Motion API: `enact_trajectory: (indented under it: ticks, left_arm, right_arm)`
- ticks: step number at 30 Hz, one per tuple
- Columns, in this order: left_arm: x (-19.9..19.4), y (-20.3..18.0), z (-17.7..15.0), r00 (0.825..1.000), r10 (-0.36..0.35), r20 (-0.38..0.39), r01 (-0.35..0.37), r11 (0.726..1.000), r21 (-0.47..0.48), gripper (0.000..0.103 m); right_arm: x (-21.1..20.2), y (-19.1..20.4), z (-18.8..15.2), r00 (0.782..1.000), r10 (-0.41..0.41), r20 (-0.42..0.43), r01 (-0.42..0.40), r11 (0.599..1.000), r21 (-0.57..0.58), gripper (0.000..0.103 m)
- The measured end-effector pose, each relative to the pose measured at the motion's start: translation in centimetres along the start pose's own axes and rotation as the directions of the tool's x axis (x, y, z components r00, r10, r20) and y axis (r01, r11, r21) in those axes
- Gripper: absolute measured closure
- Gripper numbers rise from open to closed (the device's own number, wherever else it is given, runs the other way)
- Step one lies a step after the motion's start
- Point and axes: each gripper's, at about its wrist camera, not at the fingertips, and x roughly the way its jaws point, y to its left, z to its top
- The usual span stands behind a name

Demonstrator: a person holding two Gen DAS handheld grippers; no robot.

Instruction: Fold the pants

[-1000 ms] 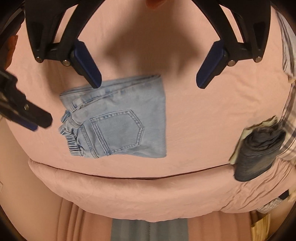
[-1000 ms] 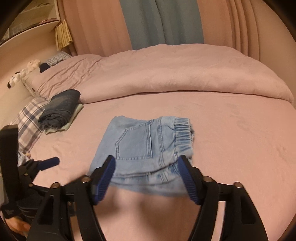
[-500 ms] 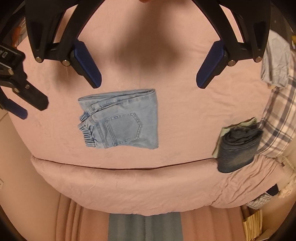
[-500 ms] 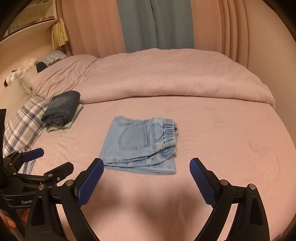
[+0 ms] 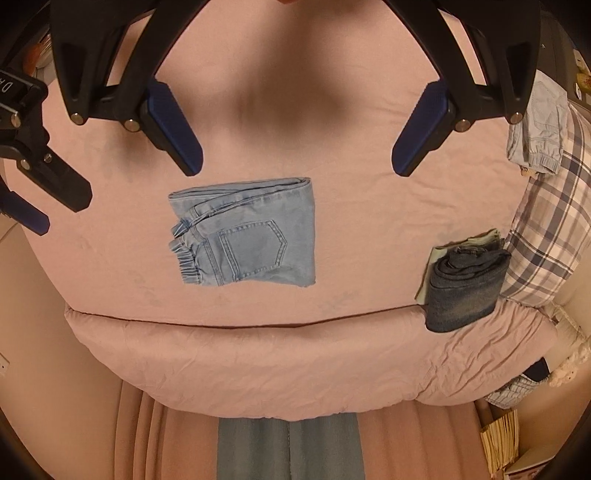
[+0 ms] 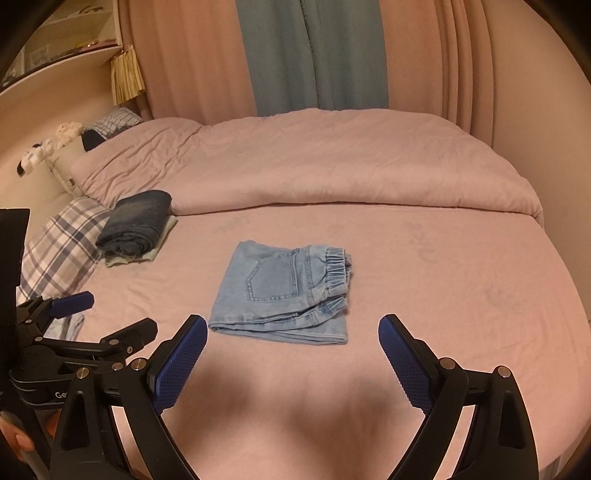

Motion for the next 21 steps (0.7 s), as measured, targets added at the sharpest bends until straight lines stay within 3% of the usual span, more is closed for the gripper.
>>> enact_trajectory:
  ticks: [21]
  left_arm:
    - [-1.2,-0.5,0.1,1.0,0.008,0.009,-0.008,1.0,0.01,0.001]
  right_arm:
    - [-0.9,-0.2,0.0,1.0,-0.001,0.015,0.001,1.0,0.002,0.009]
